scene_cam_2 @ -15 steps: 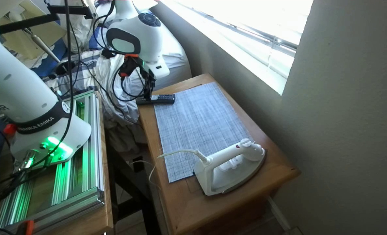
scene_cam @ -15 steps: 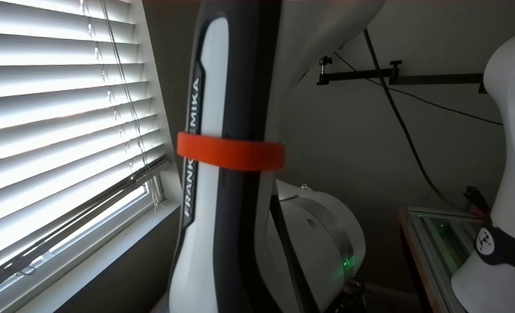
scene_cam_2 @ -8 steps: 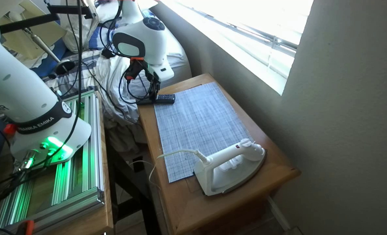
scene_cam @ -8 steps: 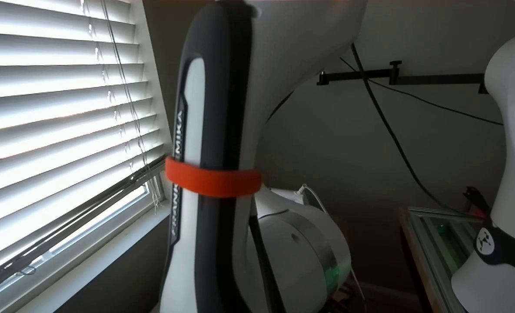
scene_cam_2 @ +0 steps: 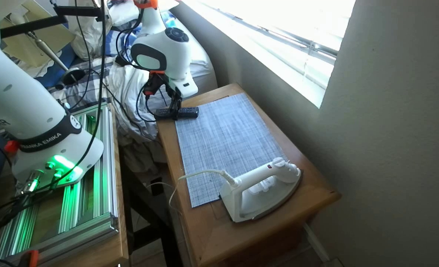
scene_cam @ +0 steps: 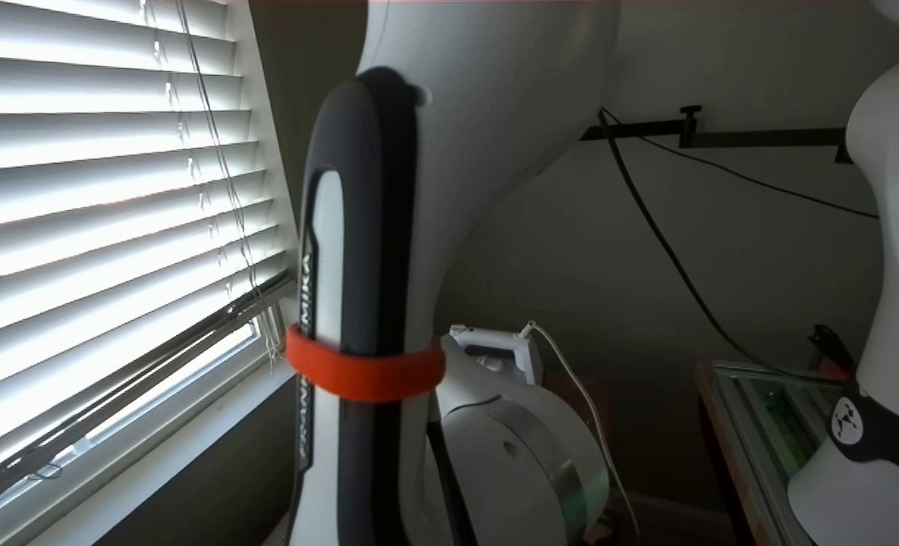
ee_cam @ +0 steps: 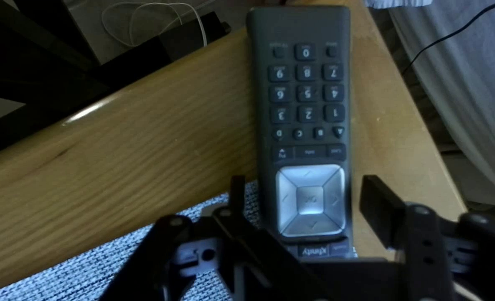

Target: Move the remote control backwards.

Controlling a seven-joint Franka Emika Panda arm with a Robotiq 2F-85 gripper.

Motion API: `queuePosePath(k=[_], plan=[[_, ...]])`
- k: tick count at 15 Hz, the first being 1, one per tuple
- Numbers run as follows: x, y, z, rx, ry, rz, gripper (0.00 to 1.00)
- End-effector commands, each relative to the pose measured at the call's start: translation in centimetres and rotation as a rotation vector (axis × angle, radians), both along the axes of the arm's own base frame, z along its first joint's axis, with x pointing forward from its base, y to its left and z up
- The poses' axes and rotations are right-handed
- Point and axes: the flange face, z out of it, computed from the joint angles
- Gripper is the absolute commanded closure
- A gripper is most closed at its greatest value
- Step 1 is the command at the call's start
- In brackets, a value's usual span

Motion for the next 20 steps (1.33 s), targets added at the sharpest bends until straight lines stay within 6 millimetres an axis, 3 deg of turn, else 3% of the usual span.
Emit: queuePosePath(k=[1,3,7,10,14,20], plan=[[0.5,0.1,-0.4,0.004,-0.016,0.008,0.60],[0.6,0.1,-0.2,0.004,-0.022,0.010,0.72],[0.3,-0.1,0.9,0.028,-0.008,0.021,0.72],[0.9,-1.0,2.9,0.078,-0.032,0.005,0.72],[2.5,-3.1,4.6,0.111,-0.071,-0.087,0.72],[5.2,-6.3,7.5,0.163,-0.144,-0.394,0.72]])
